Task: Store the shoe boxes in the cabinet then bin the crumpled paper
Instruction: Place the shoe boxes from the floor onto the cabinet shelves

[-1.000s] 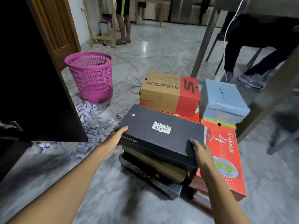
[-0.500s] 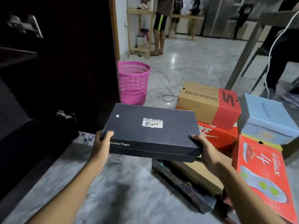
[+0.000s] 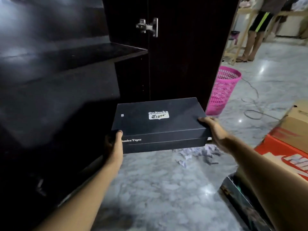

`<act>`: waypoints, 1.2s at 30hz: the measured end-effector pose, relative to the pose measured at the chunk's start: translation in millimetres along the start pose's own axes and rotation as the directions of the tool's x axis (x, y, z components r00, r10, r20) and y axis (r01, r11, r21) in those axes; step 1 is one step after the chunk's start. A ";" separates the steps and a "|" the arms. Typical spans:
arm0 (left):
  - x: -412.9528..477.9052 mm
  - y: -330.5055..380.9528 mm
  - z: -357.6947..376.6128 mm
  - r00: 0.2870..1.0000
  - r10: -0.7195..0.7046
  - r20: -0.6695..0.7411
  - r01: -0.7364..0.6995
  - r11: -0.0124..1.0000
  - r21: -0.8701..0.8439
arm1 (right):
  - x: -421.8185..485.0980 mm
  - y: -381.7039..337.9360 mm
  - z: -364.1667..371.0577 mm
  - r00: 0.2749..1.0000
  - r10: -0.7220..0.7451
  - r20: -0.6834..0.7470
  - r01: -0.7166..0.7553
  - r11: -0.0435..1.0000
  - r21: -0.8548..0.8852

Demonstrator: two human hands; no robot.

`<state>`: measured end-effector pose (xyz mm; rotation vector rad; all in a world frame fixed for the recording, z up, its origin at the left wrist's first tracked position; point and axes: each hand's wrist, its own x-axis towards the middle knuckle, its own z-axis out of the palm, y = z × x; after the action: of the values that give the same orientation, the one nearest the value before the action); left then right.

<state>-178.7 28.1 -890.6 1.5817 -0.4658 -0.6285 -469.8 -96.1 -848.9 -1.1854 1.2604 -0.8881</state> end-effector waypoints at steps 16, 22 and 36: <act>65.3 -53.1 -118.4 0.838 -0.179 -0.515 0.158 0.984 -0.085 | 78.1 43.6 240.8 0.974 -0.124 0.188 0.100 0.986 0.132; 78.1 -74.4 -139.4 0.803 -0.209 -0.559 0.180 0.978 -0.106 | 84.4 74.7 284.6 0.950 -0.095 0.296 0.066 0.992 0.105; 106.7 -114.7 -148.3 0.785 -0.106 -0.610 0.300 0.927 0.225 | 111.6 128.0 338.3 0.868 -0.123 0.481 0.101 0.992 0.071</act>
<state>-9.9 87.1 -1011.3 2.0450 0.0935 -0.1910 -136.0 -121.9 -1025.5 -1.3532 0.7647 -0.6386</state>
